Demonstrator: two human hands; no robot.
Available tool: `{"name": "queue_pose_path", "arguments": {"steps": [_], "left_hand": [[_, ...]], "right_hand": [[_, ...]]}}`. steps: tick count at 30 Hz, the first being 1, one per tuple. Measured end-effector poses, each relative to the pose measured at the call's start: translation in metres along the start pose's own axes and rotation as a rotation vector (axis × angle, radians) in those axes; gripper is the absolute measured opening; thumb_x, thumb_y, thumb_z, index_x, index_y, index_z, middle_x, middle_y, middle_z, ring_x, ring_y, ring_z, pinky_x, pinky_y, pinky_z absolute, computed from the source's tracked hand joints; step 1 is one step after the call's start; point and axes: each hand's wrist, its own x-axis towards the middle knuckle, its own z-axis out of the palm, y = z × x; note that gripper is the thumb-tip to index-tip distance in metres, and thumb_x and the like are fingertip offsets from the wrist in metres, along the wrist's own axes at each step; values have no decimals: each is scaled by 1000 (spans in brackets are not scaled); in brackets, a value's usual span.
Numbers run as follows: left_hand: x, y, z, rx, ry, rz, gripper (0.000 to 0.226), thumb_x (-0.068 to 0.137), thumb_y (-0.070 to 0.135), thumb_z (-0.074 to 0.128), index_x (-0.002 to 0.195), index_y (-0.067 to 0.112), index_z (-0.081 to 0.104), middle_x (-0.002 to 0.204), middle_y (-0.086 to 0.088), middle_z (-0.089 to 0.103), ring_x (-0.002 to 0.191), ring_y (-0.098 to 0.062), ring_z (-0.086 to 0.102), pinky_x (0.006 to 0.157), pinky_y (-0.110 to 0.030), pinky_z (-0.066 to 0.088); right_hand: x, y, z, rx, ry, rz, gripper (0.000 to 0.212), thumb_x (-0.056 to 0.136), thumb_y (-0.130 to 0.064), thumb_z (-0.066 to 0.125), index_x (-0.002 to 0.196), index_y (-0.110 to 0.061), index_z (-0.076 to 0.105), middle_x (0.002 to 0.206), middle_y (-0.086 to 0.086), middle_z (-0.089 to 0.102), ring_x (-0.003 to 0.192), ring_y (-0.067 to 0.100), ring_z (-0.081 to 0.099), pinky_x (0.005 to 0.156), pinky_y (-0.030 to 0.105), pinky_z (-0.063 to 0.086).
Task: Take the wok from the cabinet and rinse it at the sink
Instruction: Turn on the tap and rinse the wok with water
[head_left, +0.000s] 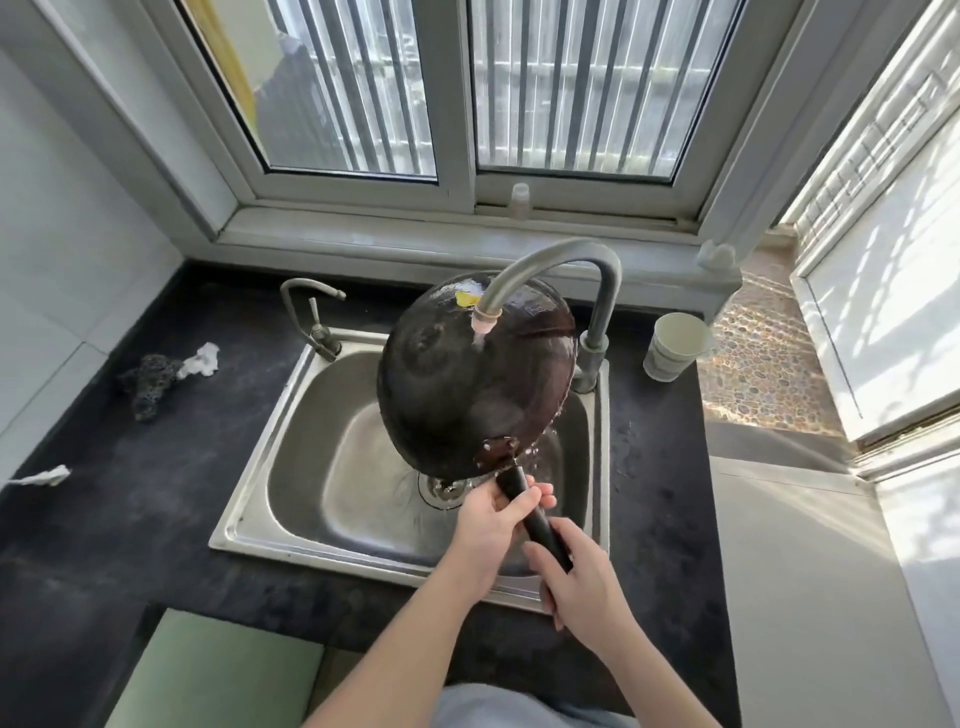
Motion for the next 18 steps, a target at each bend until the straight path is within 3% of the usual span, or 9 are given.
{"name": "queue_pose_path", "arguments": {"steps": [11, 18], "left_hand": [[7, -3, 20, -21, -16, -18, 17, 94, 8, 63, 111, 9, 63, 100, -3, 79, 100, -19, 74, 96, -38, 56], [0, -5, 7, -79, -83, -18, 13, 94, 4, 61, 107, 5, 63, 99, -7, 79, 99, -22, 74, 89, -33, 59]], "right_hand": [[-4, 1, -22, -8, 43, -40, 6, 97, -20, 62, 102, -23, 61, 54, -8, 63, 34, 7, 51, 36, 20, 44], [-15, 1, -9, -54, 86, -47, 12, 96, -22, 64, 102, -32, 60, 57, -6, 66, 36, 8, 53, 37, 22, 47]]}}
